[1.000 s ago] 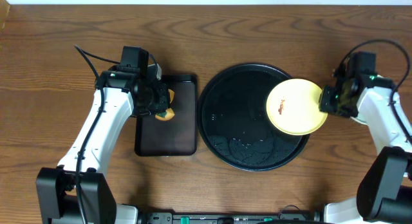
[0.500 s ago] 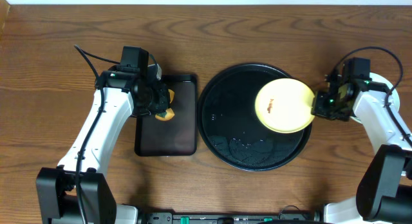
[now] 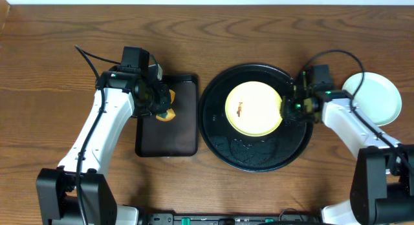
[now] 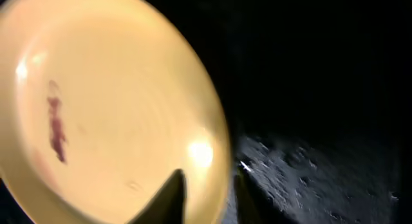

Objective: Clean dirty plates on tray and stack at the side
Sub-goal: 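Wipe the yellow plate with the sponge held in the left gripper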

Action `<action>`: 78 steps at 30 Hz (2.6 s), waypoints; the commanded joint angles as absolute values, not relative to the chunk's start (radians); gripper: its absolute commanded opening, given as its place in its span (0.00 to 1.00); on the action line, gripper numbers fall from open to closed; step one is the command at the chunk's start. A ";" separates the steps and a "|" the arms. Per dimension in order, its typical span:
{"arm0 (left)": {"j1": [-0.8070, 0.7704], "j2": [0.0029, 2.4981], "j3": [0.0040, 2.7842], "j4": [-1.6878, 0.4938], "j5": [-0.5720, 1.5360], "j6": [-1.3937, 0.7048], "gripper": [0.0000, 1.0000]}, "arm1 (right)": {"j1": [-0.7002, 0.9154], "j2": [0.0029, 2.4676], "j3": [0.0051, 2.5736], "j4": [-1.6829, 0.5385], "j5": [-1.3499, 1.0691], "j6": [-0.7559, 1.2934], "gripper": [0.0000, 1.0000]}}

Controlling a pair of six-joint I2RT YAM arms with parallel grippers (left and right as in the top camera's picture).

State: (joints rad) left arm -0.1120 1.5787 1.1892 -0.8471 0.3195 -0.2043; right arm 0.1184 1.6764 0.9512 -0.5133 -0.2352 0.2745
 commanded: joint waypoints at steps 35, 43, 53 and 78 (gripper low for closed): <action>-0.610 1.798 1.296 -0.469 0.130 -0.274 0.07 | 0.106 1.676 0.919 -0.437 -0.192 0.135 0.29; -0.625 1.835 1.296 -0.377 0.130 -0.274 0.07 | 0.106 1.676 0.844 -0.365 -0.191 0.156 0.05; -0.632 1.903 1.296 -0.332 0.130 -0.191 0.08 | 0.106 1.676 0.838 -0.353 -0.191 0.156 0.01; -0.679 2.021 1.295 -0.307 0.128 -0.161 0.32 | 0.106 1.676 0.838 -0.352 -0.191 0.156 0.01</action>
State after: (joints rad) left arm -0.6823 2.0140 1.2762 -0.3019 0.1429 -0.1719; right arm 0.1181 1.6764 0.8486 -0.3515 -0.1944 0.1532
